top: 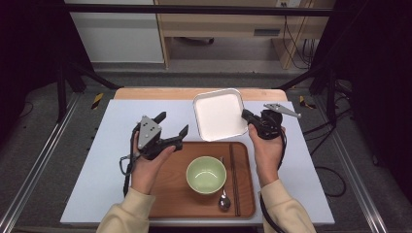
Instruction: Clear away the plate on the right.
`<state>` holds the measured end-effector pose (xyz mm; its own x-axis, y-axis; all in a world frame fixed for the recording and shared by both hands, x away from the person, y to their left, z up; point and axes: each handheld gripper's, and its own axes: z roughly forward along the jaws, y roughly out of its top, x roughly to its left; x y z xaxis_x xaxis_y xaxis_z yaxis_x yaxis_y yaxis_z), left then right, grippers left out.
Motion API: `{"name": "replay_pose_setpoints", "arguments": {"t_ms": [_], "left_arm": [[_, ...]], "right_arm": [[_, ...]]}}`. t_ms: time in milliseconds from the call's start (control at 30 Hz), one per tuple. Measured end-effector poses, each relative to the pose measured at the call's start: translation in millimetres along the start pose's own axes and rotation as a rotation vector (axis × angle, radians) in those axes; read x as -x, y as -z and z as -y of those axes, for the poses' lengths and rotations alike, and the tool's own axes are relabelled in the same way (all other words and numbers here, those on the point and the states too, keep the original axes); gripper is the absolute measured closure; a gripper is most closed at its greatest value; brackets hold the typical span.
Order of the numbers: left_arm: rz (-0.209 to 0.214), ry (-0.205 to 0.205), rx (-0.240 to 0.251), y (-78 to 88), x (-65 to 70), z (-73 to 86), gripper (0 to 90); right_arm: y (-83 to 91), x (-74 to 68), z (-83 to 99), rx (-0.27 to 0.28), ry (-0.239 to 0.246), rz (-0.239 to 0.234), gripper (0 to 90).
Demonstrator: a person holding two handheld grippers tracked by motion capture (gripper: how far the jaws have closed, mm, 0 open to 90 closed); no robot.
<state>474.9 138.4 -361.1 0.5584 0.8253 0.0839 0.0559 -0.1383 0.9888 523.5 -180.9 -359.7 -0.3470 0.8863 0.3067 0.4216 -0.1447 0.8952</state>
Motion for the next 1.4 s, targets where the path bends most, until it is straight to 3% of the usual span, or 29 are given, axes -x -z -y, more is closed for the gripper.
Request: {"name": "replay_pose_setpoints", "arguments": {"t_ms": [267, 667, 867, 1067, 1233, 1400], "left_arm": [[-0.008, 0.012, -0.017, -23.3, 19.0, -1.5, 21.0], [-0.04, 0.043, -0.047, -34.2, 19.3, 4.2, 30.1], [-0.036, 0.089, -0.048, -37.9, 18.7, 7.8, 44.3], [-0.071, 0.15, -0.025, -36.4, 15.0, 9.7, 55.5], [-0.109, 0.163, -0.007, -33.8, 8.1, 12.9, 71.6], [-0.135, 0.153, 0.01, -32.7, 7.7, 15.0, 80.9]], "right_arm": [[1.3, -8.8, 1.9, 0.014, 0.014, -0.009, 89.2], [4.2, -16.8, 2.3, 0.029, 0.026, -0.018, 89.2], [6.0, -26.5, 1.8, 0.044, 0.042, -0.027, 89.2], [5.4, -30.6, 4.5, 0.045, 0.053, -0.023, 89.1], [3.6, -35.0, 11.3, 0.024, 0.079, -0.014, 88.5], [2.8, -36.6, 20.2, -0.005, 0.112, -0.02, 88.0]]}}
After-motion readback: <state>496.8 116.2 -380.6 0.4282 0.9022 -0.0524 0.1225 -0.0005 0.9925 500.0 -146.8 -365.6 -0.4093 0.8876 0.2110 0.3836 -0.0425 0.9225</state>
